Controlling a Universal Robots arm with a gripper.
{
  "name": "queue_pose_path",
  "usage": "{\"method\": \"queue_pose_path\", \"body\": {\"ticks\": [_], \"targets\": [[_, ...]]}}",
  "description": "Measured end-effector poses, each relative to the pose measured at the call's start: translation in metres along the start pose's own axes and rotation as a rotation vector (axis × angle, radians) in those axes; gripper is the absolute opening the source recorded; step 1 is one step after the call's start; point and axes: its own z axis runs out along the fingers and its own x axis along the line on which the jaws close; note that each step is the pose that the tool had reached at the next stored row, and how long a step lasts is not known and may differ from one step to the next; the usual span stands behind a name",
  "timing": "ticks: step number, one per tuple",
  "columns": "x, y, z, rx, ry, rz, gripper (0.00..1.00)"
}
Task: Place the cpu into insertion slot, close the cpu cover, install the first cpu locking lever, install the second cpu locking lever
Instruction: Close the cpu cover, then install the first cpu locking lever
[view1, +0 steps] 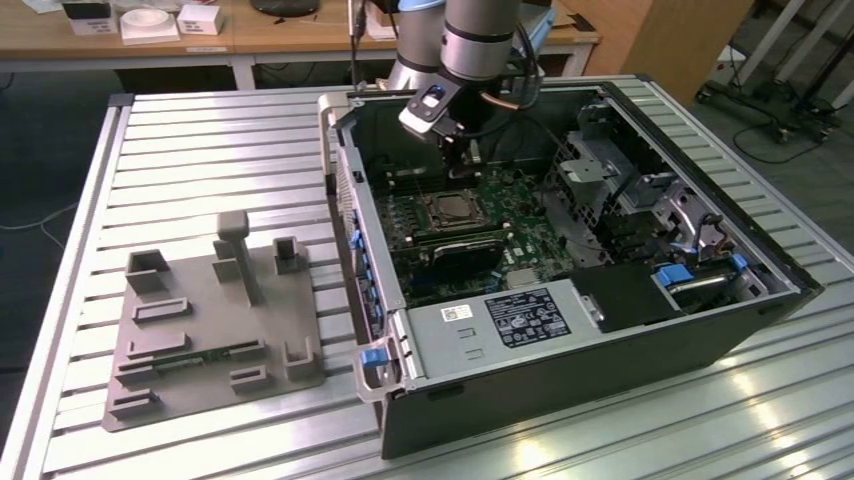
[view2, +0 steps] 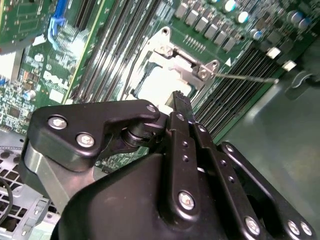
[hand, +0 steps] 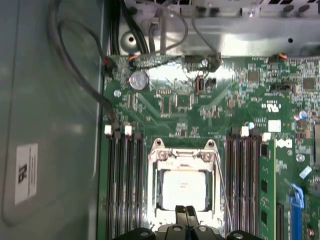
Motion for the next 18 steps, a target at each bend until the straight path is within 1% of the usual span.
{"method": "queue_pose_path", "body": {"ticks": [13, 15, 18], "targets": [[0.0004, -0.0273, -0.0006, 0.0, 0.0, 0.0, 0.1], [0.0005, -0.0298, -0.0006, -0.0001, 0.0, 0.0, 0.1], [0.0005, -0.0303, -0.0007, 0.0, -0.0001, 0.0, 0.1]]}}
